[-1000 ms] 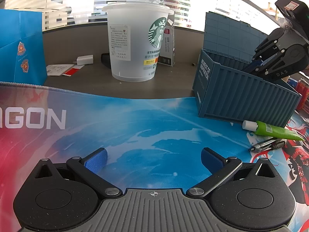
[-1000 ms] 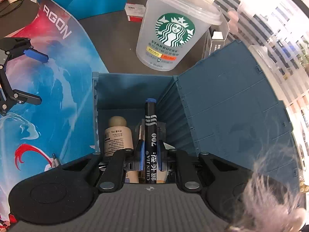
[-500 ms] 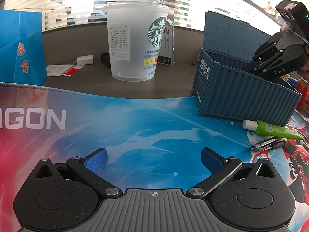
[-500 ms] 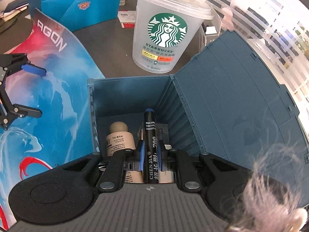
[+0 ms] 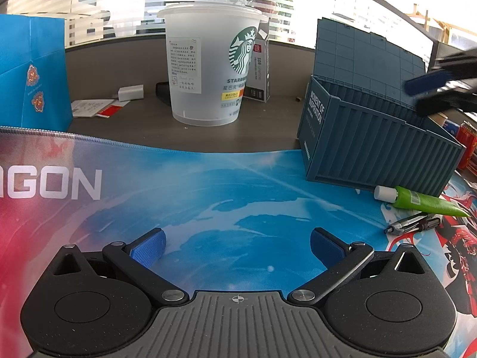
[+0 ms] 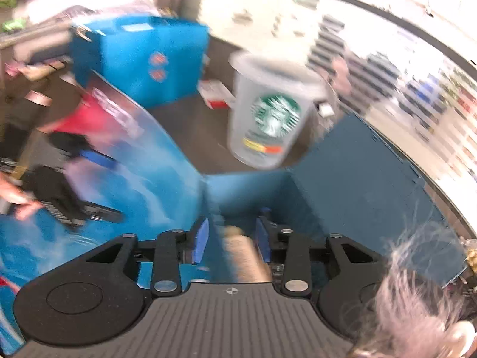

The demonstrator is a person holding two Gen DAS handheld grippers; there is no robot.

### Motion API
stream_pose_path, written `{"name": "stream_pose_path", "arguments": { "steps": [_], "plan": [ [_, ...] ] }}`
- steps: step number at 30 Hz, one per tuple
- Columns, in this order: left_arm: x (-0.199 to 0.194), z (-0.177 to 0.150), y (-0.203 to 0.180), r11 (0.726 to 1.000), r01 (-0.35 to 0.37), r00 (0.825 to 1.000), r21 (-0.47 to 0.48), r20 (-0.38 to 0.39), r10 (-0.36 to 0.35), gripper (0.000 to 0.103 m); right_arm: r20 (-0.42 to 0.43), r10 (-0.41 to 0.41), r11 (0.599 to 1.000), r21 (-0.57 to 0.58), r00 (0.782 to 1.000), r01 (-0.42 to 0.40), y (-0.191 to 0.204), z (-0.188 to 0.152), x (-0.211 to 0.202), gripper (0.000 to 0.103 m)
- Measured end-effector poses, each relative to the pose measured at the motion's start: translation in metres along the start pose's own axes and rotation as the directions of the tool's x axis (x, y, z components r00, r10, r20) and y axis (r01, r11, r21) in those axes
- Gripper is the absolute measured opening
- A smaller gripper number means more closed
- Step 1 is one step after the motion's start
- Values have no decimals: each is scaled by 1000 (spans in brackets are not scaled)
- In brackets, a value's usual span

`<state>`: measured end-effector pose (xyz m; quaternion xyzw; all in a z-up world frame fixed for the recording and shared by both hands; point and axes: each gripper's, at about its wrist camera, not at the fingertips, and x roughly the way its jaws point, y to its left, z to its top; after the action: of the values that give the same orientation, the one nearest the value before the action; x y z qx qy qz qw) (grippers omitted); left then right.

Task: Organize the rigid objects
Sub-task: 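Open the right gripper to release the marker and withdraw, then move the right gripper to the small black screwdriver and grasp it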

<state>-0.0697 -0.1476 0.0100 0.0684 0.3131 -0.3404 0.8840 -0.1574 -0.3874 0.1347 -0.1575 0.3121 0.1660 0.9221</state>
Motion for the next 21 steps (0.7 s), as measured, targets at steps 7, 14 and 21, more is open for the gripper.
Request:
{"name": "stream_pose_path", "arguments": {
  "steps": [7,14,21],
  "plan": [
    [0,0,0,1000,1,1000,-1,0,-1,103,1,64,997,44,998,-64,31,-35,-9,40],
    [-1,1,1,1000,7,1000,-9,4,-7,103,-79,99,987,137,992,-87,45,-80,6,40],
    [0,1,1,1000,9,1000,-11,5,-9,103,-92,76,984,167,993,-60,44,-101,10,41]
  ]
}}
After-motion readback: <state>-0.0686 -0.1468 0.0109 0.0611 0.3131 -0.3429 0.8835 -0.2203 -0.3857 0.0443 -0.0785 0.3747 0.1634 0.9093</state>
